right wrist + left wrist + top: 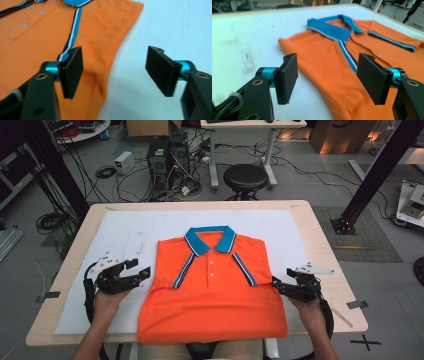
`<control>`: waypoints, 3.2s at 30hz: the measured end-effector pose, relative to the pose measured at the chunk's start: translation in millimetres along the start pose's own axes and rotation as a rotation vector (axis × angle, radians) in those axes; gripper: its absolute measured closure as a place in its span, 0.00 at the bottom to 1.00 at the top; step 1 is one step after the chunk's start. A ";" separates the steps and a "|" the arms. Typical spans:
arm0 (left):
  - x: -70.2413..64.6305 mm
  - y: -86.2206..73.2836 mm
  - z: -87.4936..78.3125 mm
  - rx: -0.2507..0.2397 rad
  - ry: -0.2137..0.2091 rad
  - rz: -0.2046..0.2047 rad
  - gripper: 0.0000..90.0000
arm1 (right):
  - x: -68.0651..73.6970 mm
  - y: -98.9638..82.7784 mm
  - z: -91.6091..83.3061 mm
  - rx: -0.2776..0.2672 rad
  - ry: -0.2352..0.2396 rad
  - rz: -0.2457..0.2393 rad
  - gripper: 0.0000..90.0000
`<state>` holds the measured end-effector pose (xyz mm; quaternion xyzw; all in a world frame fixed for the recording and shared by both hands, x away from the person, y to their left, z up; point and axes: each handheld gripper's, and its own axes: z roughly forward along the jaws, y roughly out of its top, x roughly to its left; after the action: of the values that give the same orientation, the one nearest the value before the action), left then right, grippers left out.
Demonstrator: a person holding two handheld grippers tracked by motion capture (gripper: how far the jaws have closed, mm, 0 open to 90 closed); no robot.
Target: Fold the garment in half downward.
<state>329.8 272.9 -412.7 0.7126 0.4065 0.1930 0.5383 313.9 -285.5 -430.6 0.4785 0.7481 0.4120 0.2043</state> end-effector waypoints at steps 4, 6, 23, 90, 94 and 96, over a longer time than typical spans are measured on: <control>13.5 17.3 16.9 0.040 -0.017 0.011 0.37 | -11.5 17.6 20.2 0.005 0.012 0.000 0.27; 19.4 23.5 26.1 0.054 -0.027 -0.003 0.37 | -16.5 26.1 30.7 0.022 0.009 0.007 0.25; 53.7 10.1 95.6 0.211 0.036 -0.069 0.40 | -34.2 55.3 90.6 0.150 0.018 0.014 0.32; -42.3 -4.1 -24.7 -0.036 -0.062 0.041 0.93 | 26.7 26.8 -18.5 -0.117 0.066 -0.133 0.95; -51.3 -16.5 -38.0 -0.030 -0.076 0.052 0.93 | 29.8 8.2 -31.0 -0.108 0.079 -0.139 0.95; -56.0 -22.0 -44.2 -0.027 -0.086 0.058 0.93 | 31.6 -0.3 -35.7 -0.104 0.092 -0.134 0.95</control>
<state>256.8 257.8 -408.7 0.7243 0.3593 0.1832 0.5592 274.2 -272.7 -407.4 0.3966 0.7647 0.4571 0.2214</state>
